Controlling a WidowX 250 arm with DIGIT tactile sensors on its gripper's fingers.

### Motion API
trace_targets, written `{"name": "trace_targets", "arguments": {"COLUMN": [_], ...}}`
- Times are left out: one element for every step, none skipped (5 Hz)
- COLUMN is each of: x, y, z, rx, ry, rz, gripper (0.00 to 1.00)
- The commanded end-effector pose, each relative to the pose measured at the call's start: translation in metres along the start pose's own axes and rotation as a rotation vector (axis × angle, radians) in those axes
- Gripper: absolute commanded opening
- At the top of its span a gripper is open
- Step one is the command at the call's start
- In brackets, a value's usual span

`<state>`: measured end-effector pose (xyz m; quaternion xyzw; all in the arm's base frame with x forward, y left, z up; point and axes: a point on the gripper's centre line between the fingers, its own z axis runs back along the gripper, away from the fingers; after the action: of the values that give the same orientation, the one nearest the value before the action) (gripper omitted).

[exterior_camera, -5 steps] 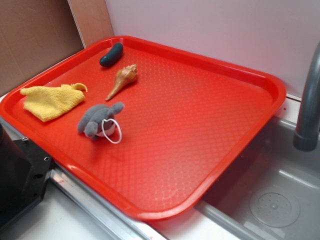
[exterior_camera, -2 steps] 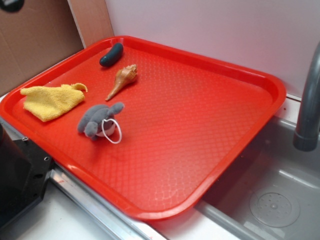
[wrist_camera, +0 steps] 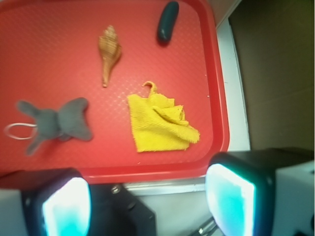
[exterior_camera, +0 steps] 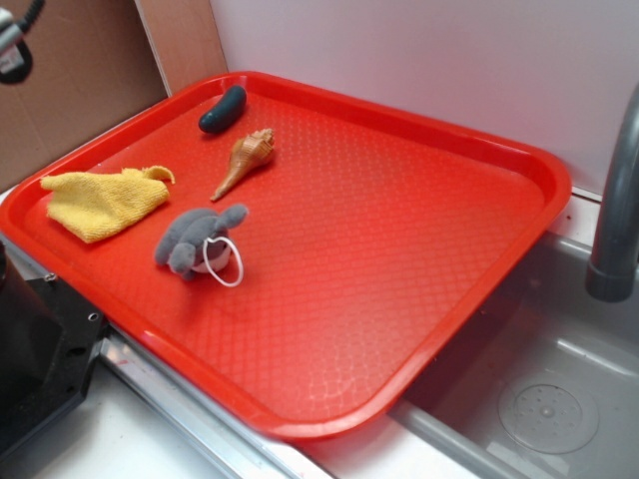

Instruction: Grab the yellow cloth.

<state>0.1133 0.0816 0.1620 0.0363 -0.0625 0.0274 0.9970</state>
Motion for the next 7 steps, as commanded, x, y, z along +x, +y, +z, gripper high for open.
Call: {"name": "trace_targets", "arguments": {"x": [0.027,0.043,0.056,0.059,0.053,0.046,0.043], "y": [0.003,0.007,0.005,0.002,0.003,0.006,0.009], "z": [-0.047,-0.08,-0.103,-0.13,-0.141,-0.142,-0.146], "rx": [-0.056,-0.021,-0.014,-0.084,-0.117,-0.142,-0.136], "ry": [-0.087,-0.082,-0.086,-0.044,0.009,0.022,0.044], "rz": [0.032,0.034,0.004,-0.041,-0.059,-0.055,-0.026], "gripper": [1.0,1.0,1.0,1.0,1.0,1.0,0.0]}}
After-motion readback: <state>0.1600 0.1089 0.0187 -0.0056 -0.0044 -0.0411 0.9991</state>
